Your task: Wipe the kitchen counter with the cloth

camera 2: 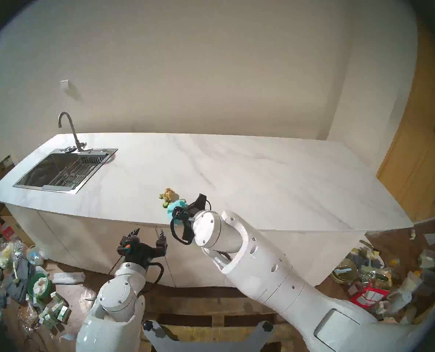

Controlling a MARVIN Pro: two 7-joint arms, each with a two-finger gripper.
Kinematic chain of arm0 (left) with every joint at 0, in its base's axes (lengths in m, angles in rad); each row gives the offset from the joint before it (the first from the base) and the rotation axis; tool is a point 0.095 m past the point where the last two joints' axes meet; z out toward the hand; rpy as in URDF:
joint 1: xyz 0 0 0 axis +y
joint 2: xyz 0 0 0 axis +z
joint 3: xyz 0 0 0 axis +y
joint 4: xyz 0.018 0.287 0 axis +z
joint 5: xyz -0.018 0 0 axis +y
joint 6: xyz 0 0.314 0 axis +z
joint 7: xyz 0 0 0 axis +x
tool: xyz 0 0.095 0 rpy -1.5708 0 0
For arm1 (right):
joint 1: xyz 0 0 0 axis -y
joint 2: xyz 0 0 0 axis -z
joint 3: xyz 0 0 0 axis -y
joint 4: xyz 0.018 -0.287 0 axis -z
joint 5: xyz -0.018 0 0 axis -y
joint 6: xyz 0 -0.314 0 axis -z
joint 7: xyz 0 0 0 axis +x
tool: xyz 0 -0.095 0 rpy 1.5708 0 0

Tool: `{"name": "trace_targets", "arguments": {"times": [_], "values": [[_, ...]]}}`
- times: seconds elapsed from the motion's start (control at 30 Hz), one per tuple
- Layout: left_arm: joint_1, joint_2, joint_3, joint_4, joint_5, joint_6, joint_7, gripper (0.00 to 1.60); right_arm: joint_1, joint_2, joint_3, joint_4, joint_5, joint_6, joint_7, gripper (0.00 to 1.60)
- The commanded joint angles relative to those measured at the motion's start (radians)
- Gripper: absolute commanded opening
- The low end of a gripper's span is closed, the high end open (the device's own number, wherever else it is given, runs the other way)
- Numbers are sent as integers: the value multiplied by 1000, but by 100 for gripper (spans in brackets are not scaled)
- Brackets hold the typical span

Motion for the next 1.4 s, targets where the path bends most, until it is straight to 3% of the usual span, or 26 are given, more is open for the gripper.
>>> {"name": "trace_targets", "arguments": {"times": [0.0, 0.67, 1.37], "values": [[-5, 1, 3, -28, -2, -5, -5, 160, 53, -48, -4, 31, -6, -32, -13, 0], [-6, 1, 3, -26, -1, -6, -4, 160, 165, -156, -11, 222, -18, -78, -40, 0], [-5, 1, 3, -28, -2, -5, -5, 160, 113, -169, 24, 198, -37, -91, -210, 0]]}}
